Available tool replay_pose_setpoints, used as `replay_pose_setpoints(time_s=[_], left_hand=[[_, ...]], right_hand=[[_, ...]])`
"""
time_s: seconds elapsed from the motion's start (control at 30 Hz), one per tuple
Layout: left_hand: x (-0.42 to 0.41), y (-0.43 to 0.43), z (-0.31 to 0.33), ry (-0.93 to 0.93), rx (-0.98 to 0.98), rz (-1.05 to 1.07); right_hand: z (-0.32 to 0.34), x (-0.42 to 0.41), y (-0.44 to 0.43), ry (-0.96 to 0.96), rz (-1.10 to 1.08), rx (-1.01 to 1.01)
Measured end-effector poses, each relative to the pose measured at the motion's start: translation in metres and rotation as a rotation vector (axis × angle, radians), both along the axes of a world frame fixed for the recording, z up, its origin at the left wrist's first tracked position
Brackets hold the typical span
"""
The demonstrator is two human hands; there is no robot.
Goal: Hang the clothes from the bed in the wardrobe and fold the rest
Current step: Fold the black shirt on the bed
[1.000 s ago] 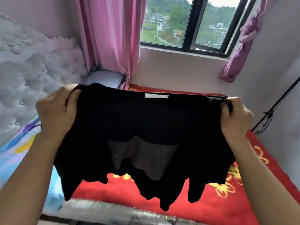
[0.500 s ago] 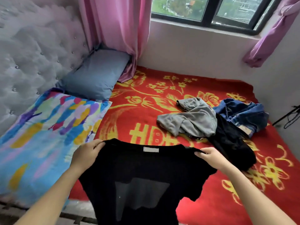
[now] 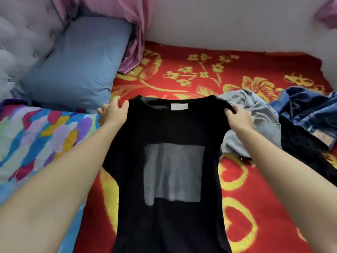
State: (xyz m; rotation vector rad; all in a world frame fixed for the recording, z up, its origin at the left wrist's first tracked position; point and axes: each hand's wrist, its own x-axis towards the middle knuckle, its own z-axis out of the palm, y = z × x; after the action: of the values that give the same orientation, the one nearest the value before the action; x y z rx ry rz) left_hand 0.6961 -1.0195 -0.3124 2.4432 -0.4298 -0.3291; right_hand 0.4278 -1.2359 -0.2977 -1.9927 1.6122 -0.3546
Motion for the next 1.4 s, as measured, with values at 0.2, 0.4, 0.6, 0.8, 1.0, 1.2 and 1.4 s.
replay_pose_setpoints(time_s=[0.2,0.4,0.6,0.8,1.0,1.2,1.4], left_hand=[[-0.051,0.069,-0.133,0.272,0.382,-0.09],[-0.163,0.2,-0.225,0.505,0.669,0.04],[-0.235,0.252,-0.241,0.553,0.677,0.048],[-0.254,0.266,-0.25,0.363,0.526,0.338],[-0.26,0.283,-0.261,0.296,0.394,0.419],[-0.262,0.291,-0.254,0.359,-0.001,0.673],[-0.252,0.318,-0.241,0.449,-0.231,0.756]], right_hand=[[-0.111,-0.026,0.066,0.261,0.13,0.291],[-0.201,-0.128,0.174,0.509,0.021,0.604],[-0.23,-0.194,0.234,0.599,0.047,0.617],[-0.247,-0.237,0.251,0.585,0.025,0.486],[-0.26,-0.246,0.249,0.235,-0.336,0.497],[-0.255,-0.261,0.246,0.167,-0.526,0.498],[-0.238,-0.277,0.233,-0.05,-0.707,0.408]])
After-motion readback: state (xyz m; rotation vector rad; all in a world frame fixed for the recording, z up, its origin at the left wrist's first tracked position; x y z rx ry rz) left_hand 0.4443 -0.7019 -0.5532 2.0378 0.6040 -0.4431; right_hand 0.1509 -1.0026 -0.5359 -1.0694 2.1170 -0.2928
